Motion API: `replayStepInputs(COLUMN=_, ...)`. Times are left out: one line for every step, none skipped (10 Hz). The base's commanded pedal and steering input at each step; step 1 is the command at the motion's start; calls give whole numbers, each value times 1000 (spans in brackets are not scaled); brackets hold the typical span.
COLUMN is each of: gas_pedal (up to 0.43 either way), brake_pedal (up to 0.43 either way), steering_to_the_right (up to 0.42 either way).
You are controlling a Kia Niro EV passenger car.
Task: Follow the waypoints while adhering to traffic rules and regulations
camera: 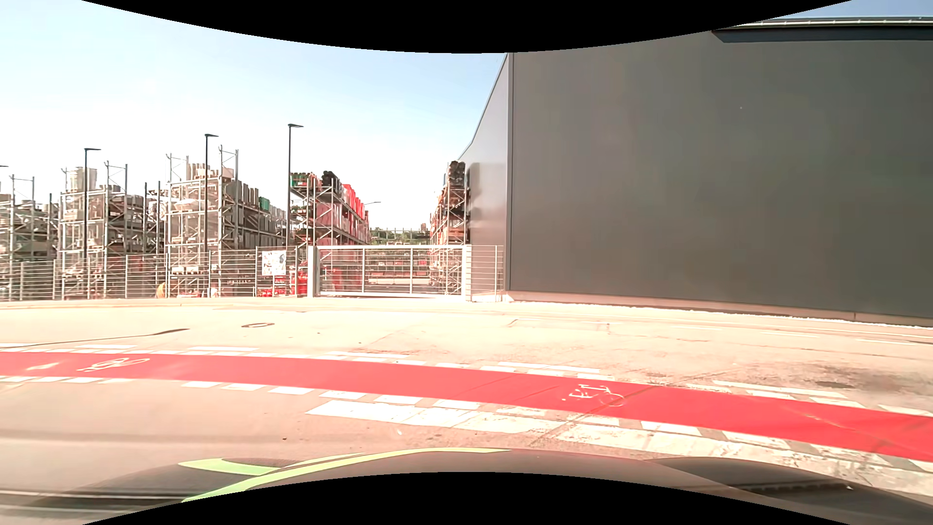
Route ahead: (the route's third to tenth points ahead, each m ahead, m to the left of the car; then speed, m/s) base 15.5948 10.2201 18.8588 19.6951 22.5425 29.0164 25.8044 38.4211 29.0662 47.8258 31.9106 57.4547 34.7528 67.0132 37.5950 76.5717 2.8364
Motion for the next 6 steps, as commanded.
replayStepInputs(gas_pedal=0, brake_pedal=317, steering_to_the_right=147)
replayStepInputs(gas_pedal=0, brake_pedal=317, steering_to_the_right=137)
replayStepInputs(gas_pedal=0, brake_pedal=317, steering_to_the_right=130)
replayStepInputs(gas_pedal=0, brake_pedal=317, steering_to_the_right=124)
replayStepInputs(gas_pedal=0, brake_pedal=311, steering_to_the_right=118)
replayStepInputs(gas_pedal=0, brake_pedal=305, steering_to_the_right=109)
